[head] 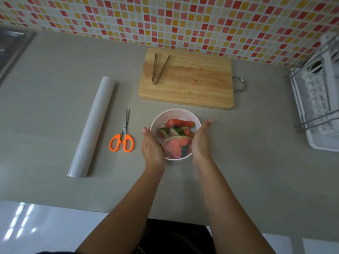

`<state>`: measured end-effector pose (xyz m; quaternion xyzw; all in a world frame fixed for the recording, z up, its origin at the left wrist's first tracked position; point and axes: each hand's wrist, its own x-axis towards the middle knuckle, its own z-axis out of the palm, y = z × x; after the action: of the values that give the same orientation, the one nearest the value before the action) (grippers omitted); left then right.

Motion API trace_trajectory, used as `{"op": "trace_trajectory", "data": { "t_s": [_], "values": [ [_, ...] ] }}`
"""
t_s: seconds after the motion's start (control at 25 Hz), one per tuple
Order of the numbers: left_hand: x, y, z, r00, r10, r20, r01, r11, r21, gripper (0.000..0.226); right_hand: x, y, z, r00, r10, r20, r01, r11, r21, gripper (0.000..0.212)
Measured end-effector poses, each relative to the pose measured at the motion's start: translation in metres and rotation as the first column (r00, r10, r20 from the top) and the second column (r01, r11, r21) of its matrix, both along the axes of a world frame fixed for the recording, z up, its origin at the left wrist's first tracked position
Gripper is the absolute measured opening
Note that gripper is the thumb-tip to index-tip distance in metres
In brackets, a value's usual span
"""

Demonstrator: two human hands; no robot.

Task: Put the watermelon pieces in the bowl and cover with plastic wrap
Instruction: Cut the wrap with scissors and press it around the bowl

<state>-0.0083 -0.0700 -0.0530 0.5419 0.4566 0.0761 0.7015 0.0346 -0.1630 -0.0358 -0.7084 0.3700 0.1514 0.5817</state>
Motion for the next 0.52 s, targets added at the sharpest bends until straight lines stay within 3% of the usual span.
{"op": "trace_trajectory", "data": {
  "t_s": [0.08, 0.12, 0.32, 0.44, 0.52],
  "values": [
    [0.000, 0.000, 0.005, 0.999, -0.037, 0.000, 0.037, 0.999, 0.016, 0.048, -0.004, -0.005, 0.003, 0.996, 0.029, -0.079, -0.051, 0.956, -0.290, 0.092],
    [0.001, 0.000, 0.007, 0.998, -0.061, -0.007, 0.062, 0.997, 0.039, 0.048, -0.007, -0.007, 0.004, 0.994, 0.050, -0.101, -0.083, 0.930, -0.358, 0.090],
    [-0.004, 0.006, 0.011, 0.975, -0.224, 0.016, 0.218, 0.961, 0.168, 0.052, -0.016, -0.020, -0.001, 0.989, 0.146, 0.038, -0.108, 0.859, -0.500, 0.078],
    [-0.014, 0.016, 0.010, 0.947, -0.306, 0.102, 0.286, 0.943, 0.168, 0.053, -0.006, -0.040, -0.005, 0.929, 0.234, 0.287, -0.158, 0.951, -0.264, 0.086],
    [-0.009, 0.027, 0.014, 0.926, -0.359, 0.120, 0.342, 0.929, 0.143, 0.059, 0.000, -0.052, 0.002, 0.916, 0.313, 0.251, -0.292, 0.949, -0.119, 0.104]
  ]
}}
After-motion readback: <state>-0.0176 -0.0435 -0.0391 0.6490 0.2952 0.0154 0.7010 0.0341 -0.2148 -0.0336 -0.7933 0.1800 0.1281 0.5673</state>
